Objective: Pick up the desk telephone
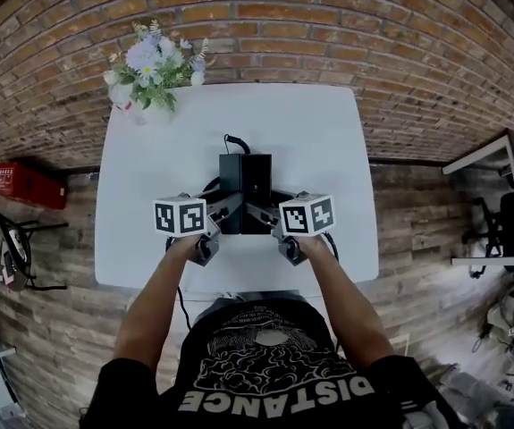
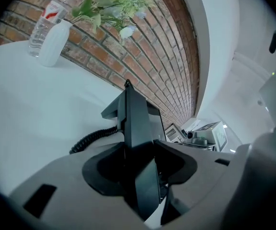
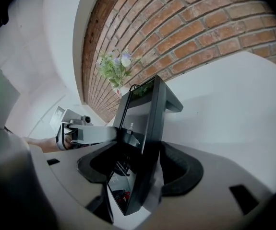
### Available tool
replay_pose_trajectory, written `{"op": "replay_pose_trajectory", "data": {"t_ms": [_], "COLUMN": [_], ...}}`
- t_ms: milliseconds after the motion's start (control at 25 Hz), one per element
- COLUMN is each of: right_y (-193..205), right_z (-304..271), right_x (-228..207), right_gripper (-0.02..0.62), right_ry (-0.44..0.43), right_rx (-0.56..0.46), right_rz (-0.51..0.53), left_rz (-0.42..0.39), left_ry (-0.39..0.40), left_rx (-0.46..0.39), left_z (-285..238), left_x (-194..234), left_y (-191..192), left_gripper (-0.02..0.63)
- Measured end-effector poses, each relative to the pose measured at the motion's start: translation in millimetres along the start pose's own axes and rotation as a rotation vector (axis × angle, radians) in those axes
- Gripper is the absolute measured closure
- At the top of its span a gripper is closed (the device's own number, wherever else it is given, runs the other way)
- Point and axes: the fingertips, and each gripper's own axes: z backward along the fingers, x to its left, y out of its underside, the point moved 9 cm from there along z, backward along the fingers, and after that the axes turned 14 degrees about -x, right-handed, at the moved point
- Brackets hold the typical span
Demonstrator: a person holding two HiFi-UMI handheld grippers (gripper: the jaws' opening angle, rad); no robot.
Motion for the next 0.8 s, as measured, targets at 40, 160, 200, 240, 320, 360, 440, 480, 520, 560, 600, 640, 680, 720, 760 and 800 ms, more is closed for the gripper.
{"op": "replay_pose_trajectory", "data": {"t_ms": [40,160,200,240,320,360,440,480,520,560,600,640,680,720,760,800], "right_y": [0.1,0.3,0.7,1.2,2.6,3.4,4.6,4.9,4.9,4.8,4.6,4.2,3.4,2.6,1.8,1.0], "right_z": [0.2,1.6,2.4,3.2,4.5,5.1,6.2,6.6,7.0,7.5,8.0,8.3,8.6,8.8,9.0,9.4], "right_x": [0.5,2.2,3.0,3.6,4.2,4.0,3.2,3.0,3.1,3.5,4.0,4.4,4.5,4.3,3.9,3.7], "right_gripper": [0.322,0.328,0.331,0.334,0.337,0.337,0.339,0.341,0.341,0.342,0.342,0.344,0.345,0.349,0.354,0.356], "right_ry": [0.004,0.016,0.02,0.023,0.029,0.032,0.035,0.036,0.037,0.038,0.038,0.037,0.036,0.033,0.031,0.028], "right_rx": [-0.005,-0.021,-0.026,-0.032,-0.04,-0.044,-0.051,-0.054,-0.057,-0.06,-0.063,-0.067,-0.073,-0.081,-0.087,-0.092], "right_rz": [-0.004,-0.014,-0.017,-0.02,-0.029,-0.035,-0.046,-0.048,-0.05,-0.049,-0.048,-0.048,-0.05,-0.054,-0.059,-0.061], "left_rz": [-0.006,0.003,0.004,0.003,-0.005,-0.008,-0.013,-0.014,-0.012,-0.009,-0.003,0.005,0.013,0.02,0.025,0.025], "left_ry": [-0.001,-0.01,-0.011,-0.012,-0.011,-0.011,-0.01,-0.01,-0.011,-0.013,-0.015,-0.017,-0.018,-0.019,-0.02,-0.02], "left_rx": [-0.001,-0.007,-0.01,-0.013,-0.016,-0.015,-0.012,-0.01,-0.009,-0.009,-0.012,-0.017,-0.024,-0.032,-0.039,-0.046], "left_z": [0.2,0.7,1.4,2.0,2.3,2.1,1.1,0.7,0.5,0.9,1.5,2.2,2.8,3.2,3.6,3.8], "left_x": [-0.8,-2.6,-3.1,-3.6,-4.5,-4.8,-5.2,-5.4,-5.8,-6.4,-6.9,-7.2,-7.2,-7.1,-7.2,-7.8], "left_y": [-0.3,-0.9,-0.5,-0.1,0.5,0.8,1.0,0.9,0.8,0.7,0.6,0.7,0.7,0.8,0.9,0.8], "left_gripper": [0.411,0.419,0.42,0.423,0.426,0.426,0.428,0.43,0.43,0.431,0.433,0.434,0.434,0.436,0.436,0.436]}}
